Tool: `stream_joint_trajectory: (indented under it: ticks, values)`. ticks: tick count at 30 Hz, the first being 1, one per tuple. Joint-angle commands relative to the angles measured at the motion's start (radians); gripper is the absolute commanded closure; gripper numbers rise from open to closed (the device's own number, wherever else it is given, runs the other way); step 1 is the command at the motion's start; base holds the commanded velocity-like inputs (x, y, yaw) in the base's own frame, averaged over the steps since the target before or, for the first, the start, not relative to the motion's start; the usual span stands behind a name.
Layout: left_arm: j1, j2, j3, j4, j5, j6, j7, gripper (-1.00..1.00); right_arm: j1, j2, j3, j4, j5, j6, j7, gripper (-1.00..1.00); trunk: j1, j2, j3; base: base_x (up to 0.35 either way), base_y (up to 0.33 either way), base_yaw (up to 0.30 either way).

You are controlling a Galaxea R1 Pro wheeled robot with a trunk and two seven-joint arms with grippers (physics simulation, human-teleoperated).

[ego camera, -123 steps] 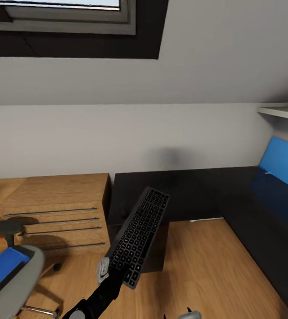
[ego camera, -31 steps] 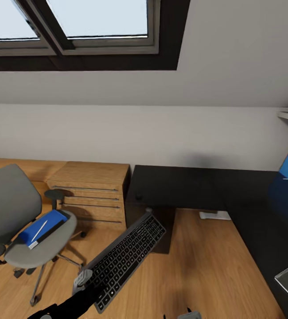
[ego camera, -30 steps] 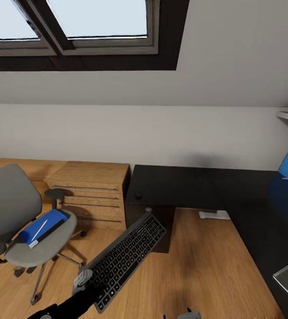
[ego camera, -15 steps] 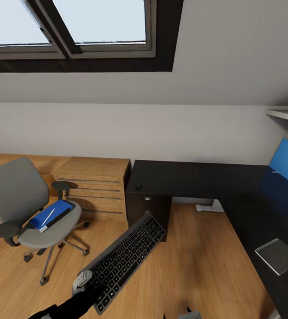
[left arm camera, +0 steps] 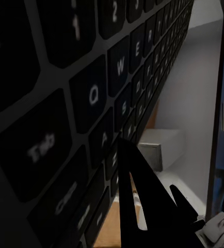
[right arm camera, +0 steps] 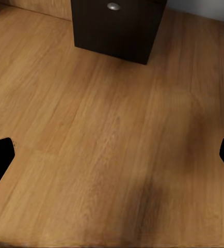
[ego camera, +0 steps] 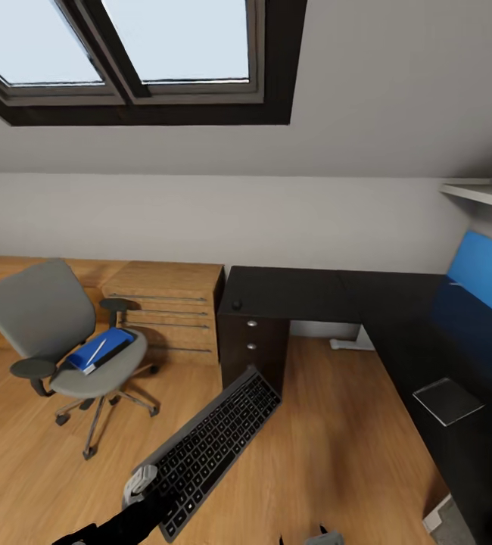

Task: In the bedroom, organize the workspace by keeping the computer under the desk, ensuring the monitor is on the desk, placing the keyboard on the desk next to the monitor, placing the mouse on the desk next to the keyboard, moving the folder from the swivel chair onto the desk next to the mouse, stacking the notebook on top of the folder with the pen on top of the notebook, and positioning the swivel chair next to the desk.

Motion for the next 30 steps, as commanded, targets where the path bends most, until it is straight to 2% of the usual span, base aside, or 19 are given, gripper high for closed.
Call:
stream_joint_trajectory:
  ticks: [1, 14, 18, 27, 30]
  values:
    - [-0.001, 0.001, -0.001, -0.001, 0.010, 0.004, 0.000, 1.00, -0.001, 0.001, 0.009, 0.002, -0.003, -0.002, -0.006, -1.00, 0.000, -0.002, -0.002, -0.335, 0.000, 0.000]
    - [-0.001, 0.001, -0.002, 0.001, 0.010, 0.004, 0.000, 1.00, 0.000, -0.006, 0.006, 0.002, -0.003, -0.002, -0.007, -1.00, 0.000, -0.002, -0.002, -0.335, 0.000, 0.000]
    - [-0.001, 0.001, -0.001, 0.001, 0.010, 0.004, 0.000, 1.00, -0.001, -0.025, 0.006, 0.002, -0.004, -0.001, -0.010, -1.00, 0.000, -0.002, -0.002, -0.335, 0.000, 0.000]
    - [-0.001, 0.002, 0.003, 0.004, 0.010, 0.004, 0.000, 1.00, 0.000, -0.039, 0.006, 0.002, -0.003, 0.015, -0.014, -1.00, 0.000, -0.002, -0.002, -0.334, 0.000, 0.000]
    - [-0.001, 0.004, 0.005, 0.005, 0.010, 0.003, 0.000, 1.00, 0.000, -0.057, 0.006, 0.002, -0.003, 0.022, -0.015, -1.00, 0.000, -0.002, -0.002, -0.334, 0.000, 0.000]
